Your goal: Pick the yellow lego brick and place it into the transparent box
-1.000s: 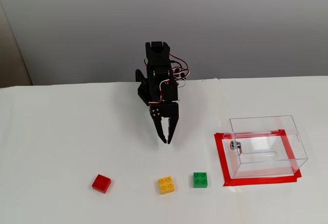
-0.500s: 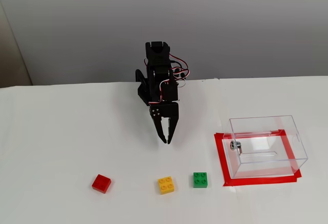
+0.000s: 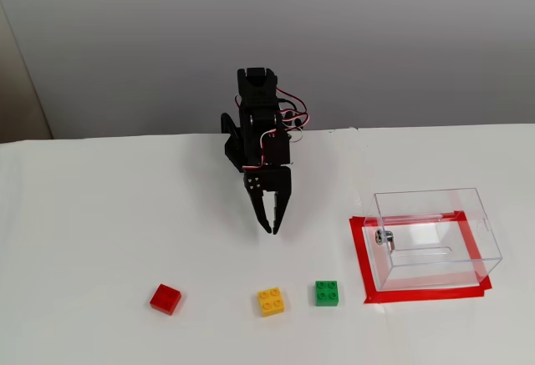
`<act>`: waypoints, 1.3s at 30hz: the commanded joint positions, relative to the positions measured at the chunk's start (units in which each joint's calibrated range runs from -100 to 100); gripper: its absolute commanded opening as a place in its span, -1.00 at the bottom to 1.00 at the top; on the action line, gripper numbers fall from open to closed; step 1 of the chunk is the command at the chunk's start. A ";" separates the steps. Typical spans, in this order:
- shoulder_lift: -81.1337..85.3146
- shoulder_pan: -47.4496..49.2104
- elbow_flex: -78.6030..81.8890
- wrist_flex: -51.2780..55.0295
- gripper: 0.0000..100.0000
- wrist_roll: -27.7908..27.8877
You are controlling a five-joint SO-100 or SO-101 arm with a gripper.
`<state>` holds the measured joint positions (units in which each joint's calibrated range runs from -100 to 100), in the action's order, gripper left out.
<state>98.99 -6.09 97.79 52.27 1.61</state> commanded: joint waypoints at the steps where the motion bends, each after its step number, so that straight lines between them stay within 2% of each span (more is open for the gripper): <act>1: 0.59 -0.01 -3.22 0.21 -0.97 -0.15; 9: -0.34 -0.82 -13.07 0.21 -0.96 -0.15; 15: -2.38 -4.89 -20.31 0.30 -0.71 -0.20; 25: -25.54 -8.88 -40.47 0.30 -0.67 0.32; 32: -38.78 -13.47 -48.97 0.21 -0.67 0.32; 39: -52.27 -14.06 -55.66 -0.14 -0.67 0.32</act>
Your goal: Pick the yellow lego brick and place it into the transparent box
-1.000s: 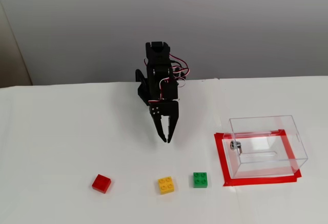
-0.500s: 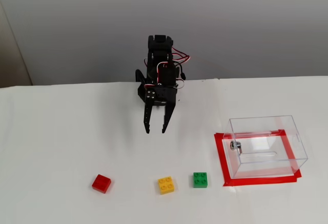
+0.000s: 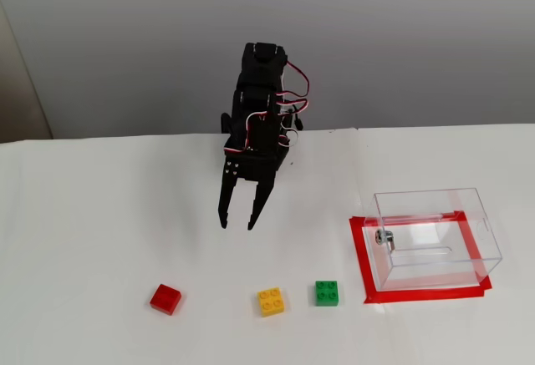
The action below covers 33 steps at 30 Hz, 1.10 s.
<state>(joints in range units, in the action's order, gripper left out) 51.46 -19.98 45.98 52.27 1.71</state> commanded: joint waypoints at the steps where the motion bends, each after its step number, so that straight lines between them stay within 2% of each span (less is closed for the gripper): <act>1: -7.04 -0.17 -4.66 -0.23 -0.67 0.22; 10: -26.47 0.50 -15.51 -0.05 -0.65 0.22; 16: -32.58 1.16 -21.12 0.21 -0.65 0.22; 23: -36.48 3.45 -22.02 0.21 -0.28 0.22; 33: -41.66 7.08 -24.65 0.04 -0.25 0.17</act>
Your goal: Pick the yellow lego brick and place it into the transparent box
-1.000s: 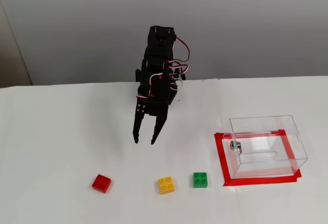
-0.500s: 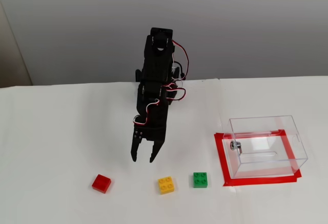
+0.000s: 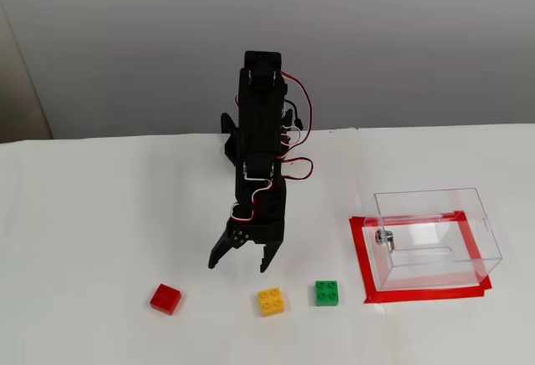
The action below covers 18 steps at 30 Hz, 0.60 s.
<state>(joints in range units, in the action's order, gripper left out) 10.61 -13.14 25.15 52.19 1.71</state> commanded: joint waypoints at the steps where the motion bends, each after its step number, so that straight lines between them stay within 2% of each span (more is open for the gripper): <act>1: -1.75 0.24 -4.81 0.30 -0.25 0.12; 18: -13.12 2.75 -15.48 0.38 -0.25 -0.14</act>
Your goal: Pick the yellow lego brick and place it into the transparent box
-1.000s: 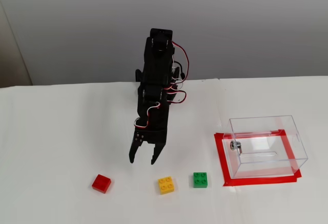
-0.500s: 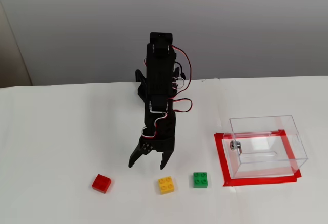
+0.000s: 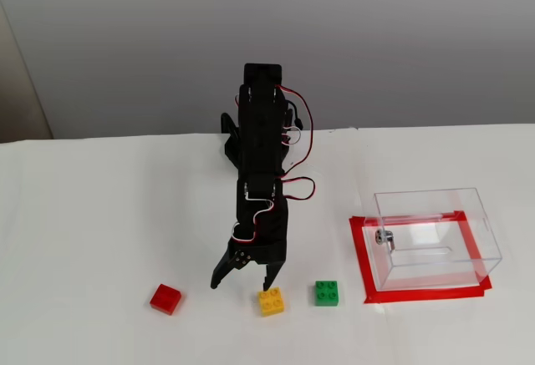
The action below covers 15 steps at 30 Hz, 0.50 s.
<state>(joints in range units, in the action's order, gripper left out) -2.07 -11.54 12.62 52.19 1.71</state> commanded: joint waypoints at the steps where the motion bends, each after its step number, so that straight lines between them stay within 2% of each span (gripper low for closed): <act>1: -1.03 1.52 -3.31 0.38 -0.25 -0.20; 15: -4.33 5.59 -4.48 0.30 -0.23 -0.35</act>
<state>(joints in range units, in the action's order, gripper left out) -6.55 -5.77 10.33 52.19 1.61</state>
